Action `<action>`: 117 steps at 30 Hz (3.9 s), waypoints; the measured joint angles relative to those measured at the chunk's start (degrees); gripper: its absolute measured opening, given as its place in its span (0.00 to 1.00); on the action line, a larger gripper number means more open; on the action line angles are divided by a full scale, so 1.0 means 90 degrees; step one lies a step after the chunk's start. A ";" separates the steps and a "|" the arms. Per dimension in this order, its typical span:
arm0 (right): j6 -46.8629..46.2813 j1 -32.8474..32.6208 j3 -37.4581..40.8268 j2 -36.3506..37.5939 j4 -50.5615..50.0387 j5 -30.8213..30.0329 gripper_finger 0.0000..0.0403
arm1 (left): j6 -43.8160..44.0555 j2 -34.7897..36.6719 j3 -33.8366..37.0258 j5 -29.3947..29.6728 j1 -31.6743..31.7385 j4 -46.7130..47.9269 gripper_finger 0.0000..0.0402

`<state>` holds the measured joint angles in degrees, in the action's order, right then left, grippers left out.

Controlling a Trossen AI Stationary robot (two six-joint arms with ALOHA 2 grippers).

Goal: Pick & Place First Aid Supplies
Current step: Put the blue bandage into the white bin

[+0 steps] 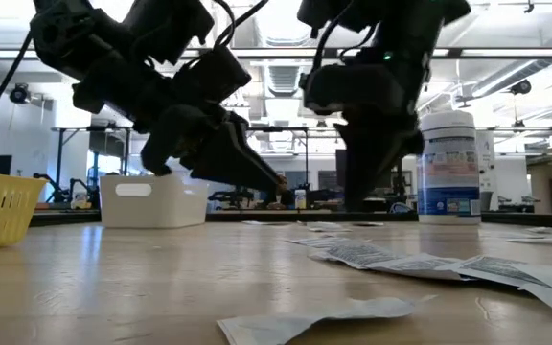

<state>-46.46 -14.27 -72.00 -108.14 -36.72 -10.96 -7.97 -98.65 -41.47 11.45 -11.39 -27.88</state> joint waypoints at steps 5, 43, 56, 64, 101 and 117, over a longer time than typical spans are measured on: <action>0.0005 -0.0134 -0.0202 0.0007 -0.0915 -0.0234 0.02 | -0.0236 0.0000 -0.0226 -0.0220 0.0006 -0.0010 0.07; -0.1369 -0.0324 0.1743 0.0756 0.1794 -0.0868 0.02 | 0.0291 -0.1557 -0.0675 -0.0137 0.0137 -0.0506 0.00; -0.1320 0.0098 0.1784 0.0756 0.1852 -0.0442 0.11 | 0.1228 -0.1528 -0.0611 -0.0126 0.0140 -0.0228 0.00; -0.1688 0.0318 0.1871 0.0737 0.2050 0.0243 0.25 | 0.1424 -0.1530 -0.0637 -0.0122 0.0140 -0.0186 0.00; -0.2971 0.0442 0.2096 0.0488 0.2979 0.1277 0.26 | 0.2544 -0.1542 -0.0612 -0.0289 0.0130 -0.0174 0.00; -0.3082 0.0504 0.2109 0.0474 0.3197 0.0818 0.26 | 0.2448 -0.1542 -0.0607 -0.0285 0.0068 -0.0192 0.00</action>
<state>-74.19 -9.74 -53.01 -103.88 -7.95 -3.60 14.06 -112.53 -46.94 8.89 -10.77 -29.61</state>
